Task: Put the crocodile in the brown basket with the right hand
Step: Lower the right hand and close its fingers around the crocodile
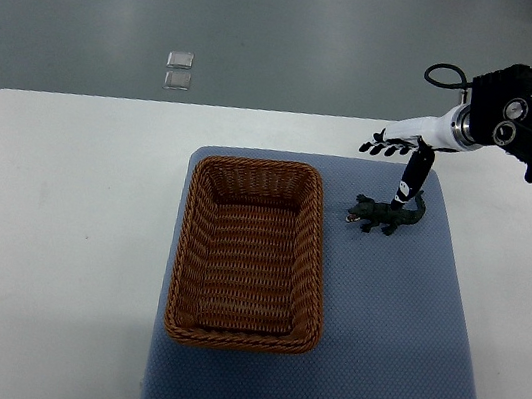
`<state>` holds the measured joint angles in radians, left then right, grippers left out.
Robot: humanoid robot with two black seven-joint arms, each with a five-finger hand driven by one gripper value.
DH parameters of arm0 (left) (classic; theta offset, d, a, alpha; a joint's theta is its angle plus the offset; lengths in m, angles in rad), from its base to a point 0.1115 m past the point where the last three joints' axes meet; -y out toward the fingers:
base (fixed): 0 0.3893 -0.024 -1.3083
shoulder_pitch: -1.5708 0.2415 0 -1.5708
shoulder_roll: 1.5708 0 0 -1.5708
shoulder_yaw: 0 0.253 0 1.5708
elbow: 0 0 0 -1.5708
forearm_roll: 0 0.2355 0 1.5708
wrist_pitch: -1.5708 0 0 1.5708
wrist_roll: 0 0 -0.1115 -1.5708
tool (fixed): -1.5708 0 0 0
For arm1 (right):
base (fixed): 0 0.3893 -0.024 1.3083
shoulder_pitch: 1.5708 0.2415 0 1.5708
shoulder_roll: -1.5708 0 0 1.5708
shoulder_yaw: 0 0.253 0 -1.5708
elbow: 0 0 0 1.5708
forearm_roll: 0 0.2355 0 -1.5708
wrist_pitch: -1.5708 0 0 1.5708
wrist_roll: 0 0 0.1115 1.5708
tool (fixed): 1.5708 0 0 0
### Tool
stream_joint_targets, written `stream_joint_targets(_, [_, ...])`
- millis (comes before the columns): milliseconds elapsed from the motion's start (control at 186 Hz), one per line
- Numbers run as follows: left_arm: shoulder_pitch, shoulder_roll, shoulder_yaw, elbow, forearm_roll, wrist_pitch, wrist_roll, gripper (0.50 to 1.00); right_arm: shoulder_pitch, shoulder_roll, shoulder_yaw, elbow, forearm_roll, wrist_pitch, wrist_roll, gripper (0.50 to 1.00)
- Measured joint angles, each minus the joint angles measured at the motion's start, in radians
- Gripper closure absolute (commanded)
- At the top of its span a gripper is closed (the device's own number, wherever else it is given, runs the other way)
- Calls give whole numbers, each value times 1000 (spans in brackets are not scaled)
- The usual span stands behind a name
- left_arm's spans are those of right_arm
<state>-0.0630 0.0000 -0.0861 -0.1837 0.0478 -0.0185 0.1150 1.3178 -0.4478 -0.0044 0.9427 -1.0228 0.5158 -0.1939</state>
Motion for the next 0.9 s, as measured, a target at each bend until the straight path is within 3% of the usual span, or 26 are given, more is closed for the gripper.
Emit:
stream_joint_targets(436, [0, 0, 2, 4, -2, 2, 0, 500, -115, 26, 0, -1, -55, -103, 2, 540])
stream_joint_targets(646, [0, 0, 2, 4, -2, 2, 0, 500, -153, 33, 0, -2, -85, -152, 2, 593])
stream_joint_targets(835, [0, 0, 2, 4, -2, 2, 0, 500, -172, 37, -1, -6, -106, -187, 2, 605])
stream_joint_targets(899, [0, 0, 2, 4, -2, 2, 0, 500, -179, 42, -1, -9, -111, -199, 2, 636])
